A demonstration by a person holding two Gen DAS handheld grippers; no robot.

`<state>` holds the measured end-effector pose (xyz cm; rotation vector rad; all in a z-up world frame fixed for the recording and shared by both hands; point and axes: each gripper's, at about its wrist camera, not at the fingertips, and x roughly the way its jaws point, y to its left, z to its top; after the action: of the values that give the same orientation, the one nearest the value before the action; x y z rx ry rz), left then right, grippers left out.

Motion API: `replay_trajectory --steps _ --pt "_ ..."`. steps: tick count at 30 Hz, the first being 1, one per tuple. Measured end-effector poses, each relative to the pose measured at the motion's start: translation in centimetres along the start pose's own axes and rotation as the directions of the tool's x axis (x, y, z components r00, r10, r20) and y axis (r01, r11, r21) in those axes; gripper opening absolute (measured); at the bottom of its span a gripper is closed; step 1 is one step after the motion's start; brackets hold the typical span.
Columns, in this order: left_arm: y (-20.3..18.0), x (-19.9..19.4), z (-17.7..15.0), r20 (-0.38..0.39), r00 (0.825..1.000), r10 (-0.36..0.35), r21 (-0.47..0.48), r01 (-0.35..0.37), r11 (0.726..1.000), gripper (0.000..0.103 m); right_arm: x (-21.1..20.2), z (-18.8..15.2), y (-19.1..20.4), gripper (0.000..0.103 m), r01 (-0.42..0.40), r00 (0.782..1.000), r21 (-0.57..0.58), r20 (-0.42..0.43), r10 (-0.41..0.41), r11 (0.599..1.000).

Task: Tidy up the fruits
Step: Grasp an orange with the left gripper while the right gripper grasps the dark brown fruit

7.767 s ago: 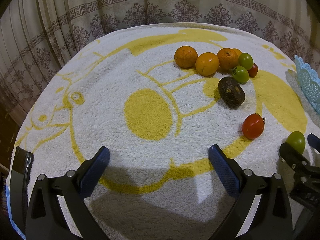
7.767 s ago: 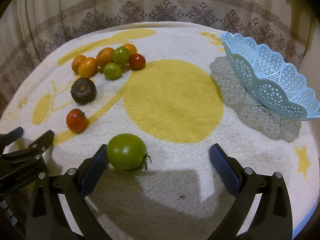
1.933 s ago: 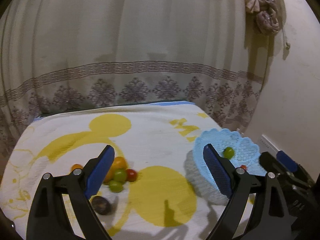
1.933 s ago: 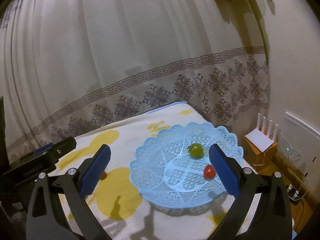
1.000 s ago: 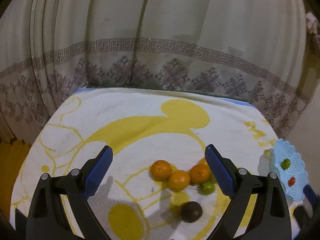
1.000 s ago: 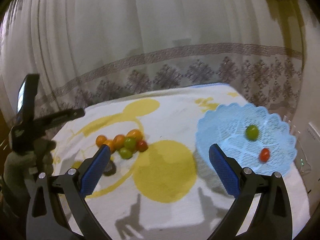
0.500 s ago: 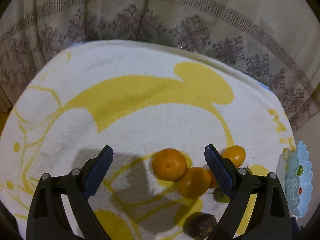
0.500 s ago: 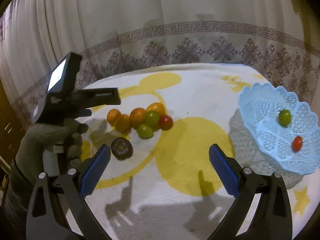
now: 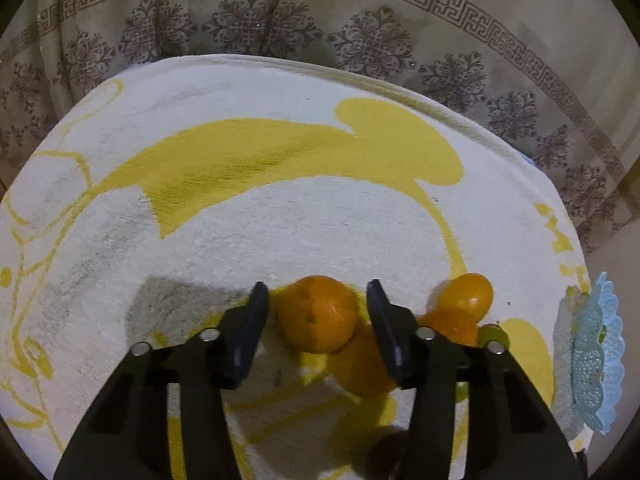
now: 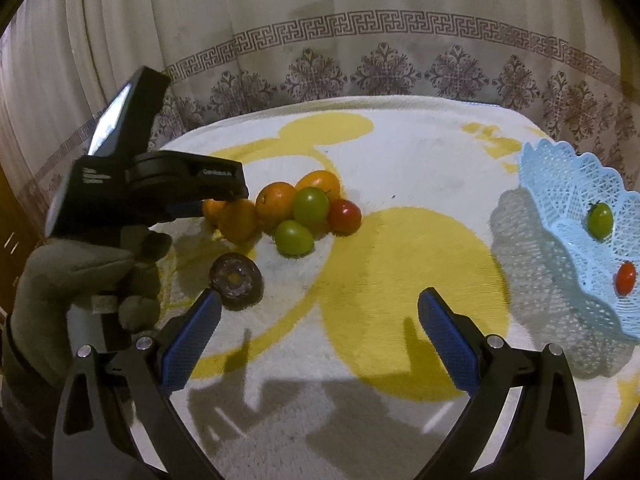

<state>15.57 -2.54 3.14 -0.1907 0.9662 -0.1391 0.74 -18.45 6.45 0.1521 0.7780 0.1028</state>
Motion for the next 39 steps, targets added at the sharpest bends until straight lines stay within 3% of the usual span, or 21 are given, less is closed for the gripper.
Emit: replay_trajectory --steps 4,9,25,36,39 --pt "0.4 0.0 0.1 -0.008 1.000 -0.025 -0.022 0.024 0.999 0.040 0.9 0.0 0.7 0.100 -0.003 1.000 -0.027 -0.010 0.003 1.000" --pt "2.0 -0.3 0.5 -0.030 0.994 -0.107 -0.093 0.104 0.990 0.040 2.3 0.3 1.3 0.099 -0.003 1.000 -0.055 -0.023 0.002 0.998" --pt "3.8 -3.0 1.6 0.048 0.995 -0.083 -0.116 0.088 0.989 0.040 4.8 0.8 3.8 0.068 -0.083 0.993 -0.124 -0.089 0.073 0.989" --pt "3.9 -4.0 1.8 0.078 0.994 -0.072 -0.112 0.080 0.990 0.040 6.5 0.5 5.2 0.055 -0.160 0.980 -0.124 -0.140 0.142 0.979" --pt "3.9 -4.3 1.7 0.083 0.994 -0.072 -0.113 0.081 0.990 0.040 6.6 0.3 5.8 0.043 -0.177 0.977 -0.139 -0.147 0.157 0.974"
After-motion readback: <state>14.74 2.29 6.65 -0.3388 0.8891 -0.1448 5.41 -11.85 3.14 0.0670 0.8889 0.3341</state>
